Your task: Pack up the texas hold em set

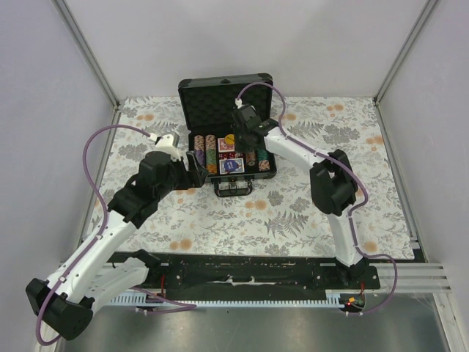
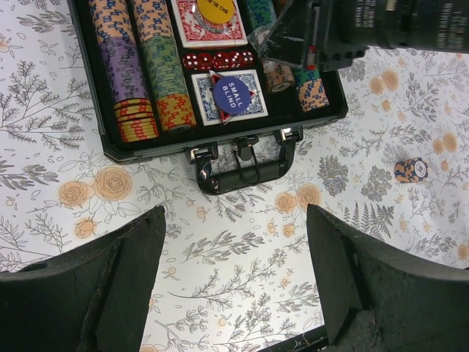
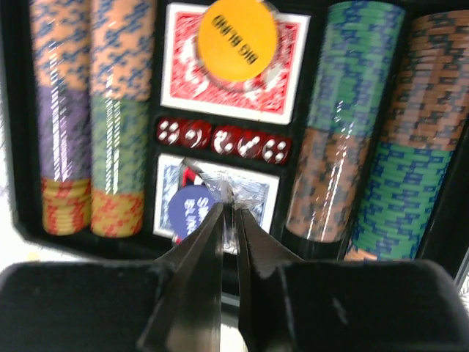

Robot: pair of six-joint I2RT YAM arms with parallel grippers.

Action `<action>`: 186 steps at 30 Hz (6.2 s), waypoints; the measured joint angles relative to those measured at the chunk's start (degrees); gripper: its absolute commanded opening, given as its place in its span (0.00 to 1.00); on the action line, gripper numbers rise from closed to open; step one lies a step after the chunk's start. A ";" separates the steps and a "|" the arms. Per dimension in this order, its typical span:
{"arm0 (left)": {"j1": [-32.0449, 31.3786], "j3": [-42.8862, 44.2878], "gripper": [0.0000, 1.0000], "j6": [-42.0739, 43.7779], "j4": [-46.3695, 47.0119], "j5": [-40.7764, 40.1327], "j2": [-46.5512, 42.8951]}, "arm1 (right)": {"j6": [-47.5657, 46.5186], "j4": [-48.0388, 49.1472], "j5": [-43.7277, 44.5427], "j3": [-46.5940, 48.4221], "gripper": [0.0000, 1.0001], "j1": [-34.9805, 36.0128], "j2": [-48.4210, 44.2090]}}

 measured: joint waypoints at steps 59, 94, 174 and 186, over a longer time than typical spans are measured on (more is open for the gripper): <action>0.00 0.00 0.84 0.00 -0.15 0.55 -1.57 | 7.32 -17.20 11.63 -27.80 0.97 -15.19 -31.63; 0.00 0.00 0.84 -0.07 0.68 2.21 -0.59 | 9.64 -5.70 1.70 -51.74 0.81 -28.68 -29.14; -0.02 -3.19 0.84 -6.47 8.33 11.19 4.07 | 11.28 -10.62 -5.70 -46.60 0.09 -26.69 -35.01; -11.98 -9.57 0.84 -15.30 32.76 15.54 20.26 | 25.49 -8.13 -8.39 -46.56 0.08 -21.33 -36.26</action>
